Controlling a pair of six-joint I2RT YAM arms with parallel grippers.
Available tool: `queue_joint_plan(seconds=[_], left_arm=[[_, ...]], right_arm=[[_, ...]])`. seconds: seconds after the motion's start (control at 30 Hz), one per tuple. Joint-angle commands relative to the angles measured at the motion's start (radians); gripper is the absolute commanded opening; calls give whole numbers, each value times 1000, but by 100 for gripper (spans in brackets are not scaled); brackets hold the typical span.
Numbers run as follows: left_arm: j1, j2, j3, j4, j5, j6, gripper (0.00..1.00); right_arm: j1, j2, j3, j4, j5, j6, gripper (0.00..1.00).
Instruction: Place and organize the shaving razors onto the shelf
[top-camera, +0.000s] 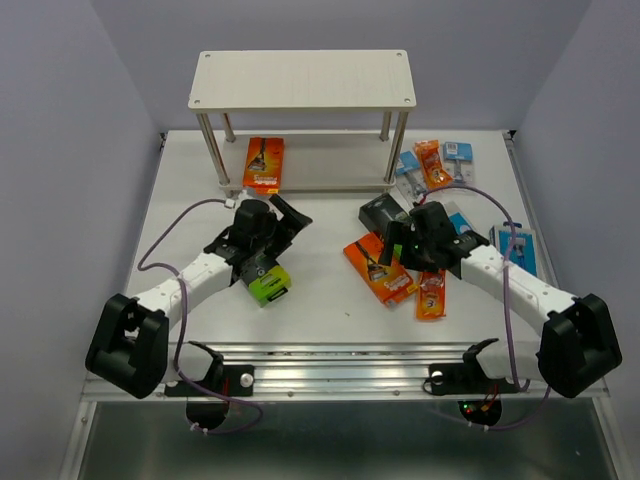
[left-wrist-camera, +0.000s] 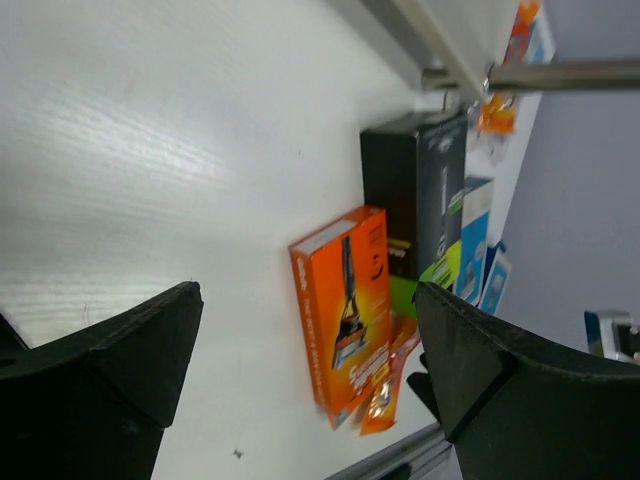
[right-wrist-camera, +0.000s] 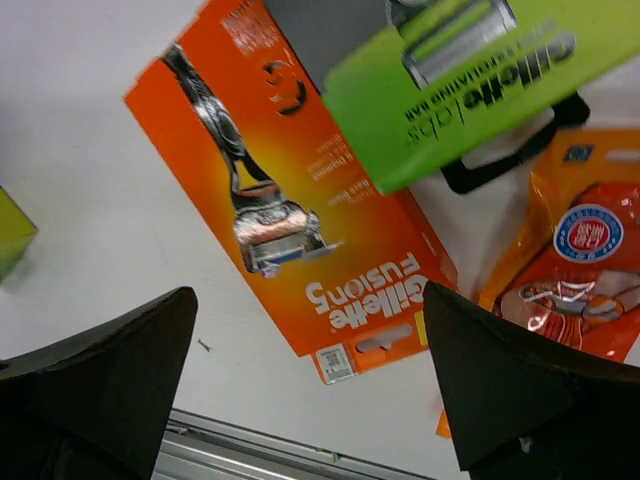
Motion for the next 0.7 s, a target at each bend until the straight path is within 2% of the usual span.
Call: queue_joint_plan(seconds=[0.0,0.17,0.37,0.53,0.67], left_arm=[[-105,38,29,-73,51,100,99],[-219,104,54,-56,48,94,99],[-269,169,71,-21,77,88,99],[-285,190,88,-17,80,90,99],[-285,189,81,-19,82,91,99]], right_arm=[[-6,-77,-99,-74,30,126,100],[-6,-212,-219,-76,28,249,100],[-6,-332,-336,8,-5,309,100],[-6,-335,-400,142,-87,344,100],[-6,-330,-434,215,-85,373,100]])
